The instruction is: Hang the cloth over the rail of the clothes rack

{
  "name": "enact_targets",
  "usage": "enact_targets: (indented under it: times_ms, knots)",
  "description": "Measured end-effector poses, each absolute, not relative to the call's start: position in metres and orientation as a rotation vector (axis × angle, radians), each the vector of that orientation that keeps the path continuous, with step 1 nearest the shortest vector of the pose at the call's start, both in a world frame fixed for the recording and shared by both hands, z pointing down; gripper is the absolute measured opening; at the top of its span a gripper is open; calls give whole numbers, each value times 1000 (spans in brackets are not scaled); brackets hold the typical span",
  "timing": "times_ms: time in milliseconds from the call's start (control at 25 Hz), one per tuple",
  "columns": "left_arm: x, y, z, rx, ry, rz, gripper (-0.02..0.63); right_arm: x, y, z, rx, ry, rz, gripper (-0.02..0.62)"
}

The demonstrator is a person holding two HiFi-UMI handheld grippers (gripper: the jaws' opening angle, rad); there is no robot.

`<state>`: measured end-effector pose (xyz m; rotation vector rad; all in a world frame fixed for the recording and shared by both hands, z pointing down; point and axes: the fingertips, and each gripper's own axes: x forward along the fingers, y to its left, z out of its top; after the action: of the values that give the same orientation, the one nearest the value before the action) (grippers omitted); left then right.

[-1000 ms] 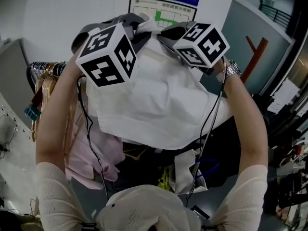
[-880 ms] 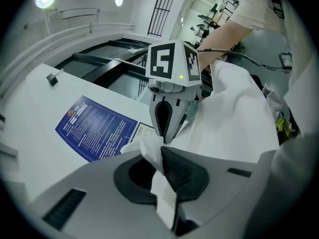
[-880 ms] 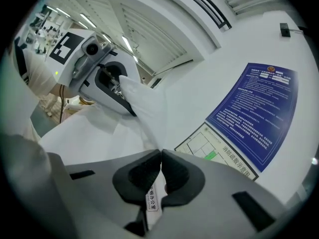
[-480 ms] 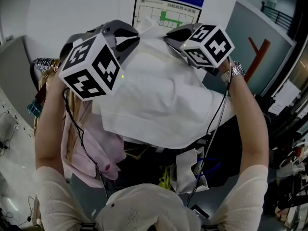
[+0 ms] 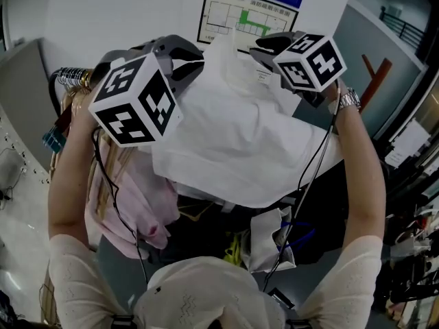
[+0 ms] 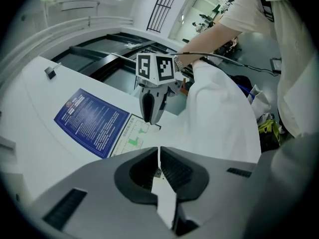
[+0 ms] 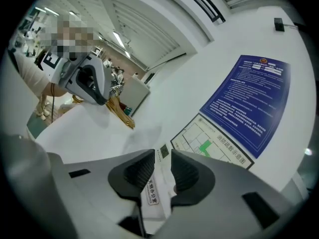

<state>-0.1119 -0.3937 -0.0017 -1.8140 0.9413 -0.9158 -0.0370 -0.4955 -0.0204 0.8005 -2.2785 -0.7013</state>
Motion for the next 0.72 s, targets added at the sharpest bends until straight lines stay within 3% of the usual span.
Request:
enact_targets:
  times_ms: [400, 720]
  knots:
    - [-128, -395, -7, -1836, 1126, -794, 17, -16, -463, -64, 983, -2230, -862, 91]
    - [-150, -360, -20, -1903, 1366, -562, 17, -17, -351, -100, 1207, -2319, -1145, 91]
